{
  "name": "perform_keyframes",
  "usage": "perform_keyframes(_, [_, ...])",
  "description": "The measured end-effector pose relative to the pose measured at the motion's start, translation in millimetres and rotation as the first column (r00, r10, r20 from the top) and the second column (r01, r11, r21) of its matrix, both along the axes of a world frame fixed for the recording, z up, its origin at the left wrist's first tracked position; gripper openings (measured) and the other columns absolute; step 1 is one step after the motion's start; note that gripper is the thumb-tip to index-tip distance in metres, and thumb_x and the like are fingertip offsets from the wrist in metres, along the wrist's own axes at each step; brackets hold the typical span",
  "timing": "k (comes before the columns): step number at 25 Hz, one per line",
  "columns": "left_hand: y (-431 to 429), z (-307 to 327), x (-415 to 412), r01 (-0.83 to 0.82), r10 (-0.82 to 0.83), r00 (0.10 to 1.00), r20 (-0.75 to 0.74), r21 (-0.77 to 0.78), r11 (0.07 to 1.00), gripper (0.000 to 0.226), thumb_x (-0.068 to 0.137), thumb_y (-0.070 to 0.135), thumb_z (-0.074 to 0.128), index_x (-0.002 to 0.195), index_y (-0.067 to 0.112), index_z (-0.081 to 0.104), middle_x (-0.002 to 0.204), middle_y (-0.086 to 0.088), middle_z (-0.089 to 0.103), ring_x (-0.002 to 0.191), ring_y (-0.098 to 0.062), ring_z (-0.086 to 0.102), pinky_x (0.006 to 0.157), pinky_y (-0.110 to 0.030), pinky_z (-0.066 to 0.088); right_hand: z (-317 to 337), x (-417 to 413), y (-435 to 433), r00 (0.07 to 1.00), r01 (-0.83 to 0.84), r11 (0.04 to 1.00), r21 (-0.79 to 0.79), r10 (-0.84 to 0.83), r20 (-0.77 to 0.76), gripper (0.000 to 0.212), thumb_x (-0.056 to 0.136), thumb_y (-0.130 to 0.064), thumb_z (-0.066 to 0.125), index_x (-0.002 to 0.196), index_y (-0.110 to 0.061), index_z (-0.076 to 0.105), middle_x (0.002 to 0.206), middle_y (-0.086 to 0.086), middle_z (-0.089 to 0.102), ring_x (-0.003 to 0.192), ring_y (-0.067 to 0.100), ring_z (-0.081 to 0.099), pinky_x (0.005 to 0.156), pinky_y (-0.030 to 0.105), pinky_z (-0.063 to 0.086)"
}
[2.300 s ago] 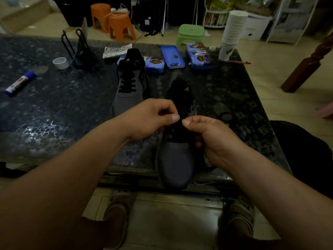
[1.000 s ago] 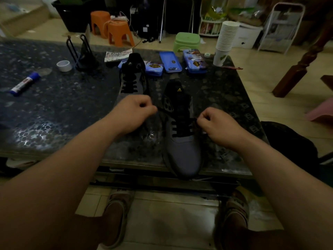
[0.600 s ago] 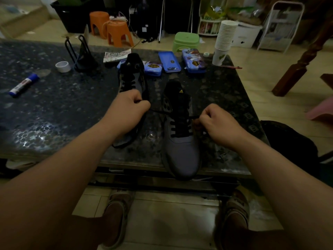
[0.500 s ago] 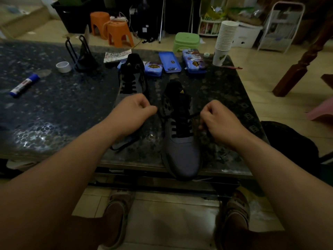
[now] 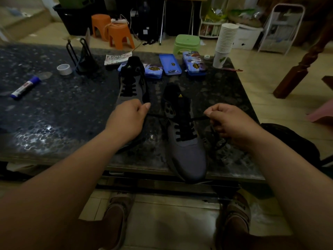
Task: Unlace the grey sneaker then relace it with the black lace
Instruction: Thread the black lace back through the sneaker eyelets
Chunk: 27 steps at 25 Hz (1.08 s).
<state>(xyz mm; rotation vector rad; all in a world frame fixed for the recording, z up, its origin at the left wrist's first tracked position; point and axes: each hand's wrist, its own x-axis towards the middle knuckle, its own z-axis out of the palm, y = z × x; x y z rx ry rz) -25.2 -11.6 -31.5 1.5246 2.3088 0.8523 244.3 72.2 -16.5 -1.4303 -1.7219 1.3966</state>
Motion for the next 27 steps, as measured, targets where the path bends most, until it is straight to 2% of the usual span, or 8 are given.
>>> perform_keyframes(4, [-3.8, 6.0, 22.4, 0.209, -0.157, 0.913, 0.377, -0.101, 0.973, 0.051, 0.102, 0.054, 0.053, 0.082, 0.010, 0.070, 0.065, -0.001, 0.064, 0.048, -0.004, 0.050, 0.053, -0.026, 0.040, -4.9, -1.6, -18.0, 0.919, -0.205, 0.978, -0.030, 0.203, 0.338, 0.034, 0.096, -0.056, 0.064, 0.107, -0.024, 0.065, 0.098, -0.001, 0.070, 0.081, 0.015, 0.065, 0.064, 0.031, 0.050])
perform_keyframes(7, [-8.6, 10.4, 25.7, 0.264, -0.185, 0.851, 0.492, -0.096, 0.960, 0.039, 0.103, 0.045, 0.057, 0.084, 0.015, 0.072, 0.062, 0.010, 0.065, 0.048, 0.001, 0.047, 0.051, -0.019, 0.038, -8.7, -3.6, -29.4, 0.862, -0.214, 0.977, 0.024, 0.177, 0.476, 0.041, 0.092, -0.061, 0.064, 0.109, -0.023, 0.062, 0.102, -0.001, 0.068, 0.092, 0.018, 0.066, 0.078, 0.038, 0.056])
perform_keyframes(10, [-9.1, 27.7, 24.9, 0.296, -0.260, 0.799, 0.541, 0.021, 0.955, 0.034, 0.106, 0.039, 0.055, 0.082, 0.019, 0.070, 0.061, 0.008, 0.056, 0.052, -0.006, 0.041, 0.051, -0.022, 0.033, 9.2, -9.8, -36.7, 0.909, -0.220, 0.889, 0.402, 0.037, 0.415, 0.046, 0.091, -0.047, 0.072, 0.128, -0.025, 0.056, 0.122, -0.008, 0.058, 0.109, 0.009, 0.058, 0.089, 0.030, 0.049])
perform_keyframes(12, [-7.0, 42.3, 33.4, 0.338, -0.362, 0.777, 0.516, 0.144, 0.930, 0.024, 0.106, 0.033, 0.057, 0.087, 0.022, 0.067, 0.069, 0.000, 0.057, 0.058, -0.009, 0.046, 0.052, -0.022, 0.036, 26.8, -28.3, -43.3, 0.942, -0.318, 0.794, 0.518, 0.201, 0.270, 0.064, 0.088, -0.033, 0.077, 0.144, -0.028, 0.046, 0.133, -0.012, 0.056, 0.122, 0.002, 0.053, 0.101, 0.022, 0.044])
perform_keyframes(15, [-1.7, 60.5, 45.6, 0.280, -0.398, 0.776, 0.490, 0.298, 0.913, 0.013, 0.105, 0.024, 0.060, 0.096, 0.015, 0.063, 0.066, -0.001, 0.059, 0.053, -0.004, 0.050, 0.050, -0.015, 0.039, 37.0, -57.4, -46.4, 0.920, -0.391, 0.815, 0.427, 0.353, 0.169, 0.048, 0.091, -0.025, 0.072, 0.136, -0.025, 0.054, 0.109, -0.004, 0.072, 0.095, 0.007, 0.069, 0.086, 0.033, 0.057])
perform_keyframes(18, [-6.6, 67.7, 30.8, 0.336, -0.394, 0.827, 0.402, 0.208, 0.918, 0.023, 0.102, 0.036, 0.063, 0.087, 0.019, 0.066, 0.058, 0.003, 0.052, 0.047, -0.007, 0.041, 0.047, -0.018, 0.033, 42.6, -51.4, -31.0, 0.981, -0.157, 0.958, 0.241, 0.178, -0.071, 0.009, 0.099, -0.016, 0.064, 0.103, -0.018, 0.072, 0.075, 0.001, 0.071, 0.062, 0.013, 0.062, 0.073, 0.038, 0.058])
perform_keyframes(22, [-18.6, 63.3, -2.3, 0.273, -0.288, 0.855, 0.432, 0.098, 0.957, 0.035, 0.099, 0.043, 0.064, 0.073, 0.020, 0.063, 0.059, -0.004, 0.041, 0.050, -0.015, 0.033, 0.050, -0.025, 0.027, 42.5, -22.6, -8.4, 0.940, 0.154, 0.988, -0.016, -0.152, -0.306, 0.017, 0.102, -0.009, 0.053, 0.094, -0.014, 0.067, 0.052, -0.004, 0.049, 0.046, 0.012, 0.048, 0.069, 0.040, 0.059])
perform_keyframes(27, [-15.2, 54.3, -10.7, 0.085, -0.146, 0.858, 0.493, 0.144, 0.986, 0.047, 0.097, 0.054, 0.064, 0.067, 0.022, 0.047, 0.054, 0.001, 0.038, 0.048, -0.016, 0.031, 0.051, -0.026, 0.025, 38.3, -16.6, -3.0, 0.939, 0.192, 0.978, -0.086, -0.208, -0.274, 0.021, 0.100, -0.008, 0.048, 0.103, -0.013, 0.068, 0.056, -0.004, 0.048, 0.044, 0.011, 0.043, 0.058, 0.033, 0.056])
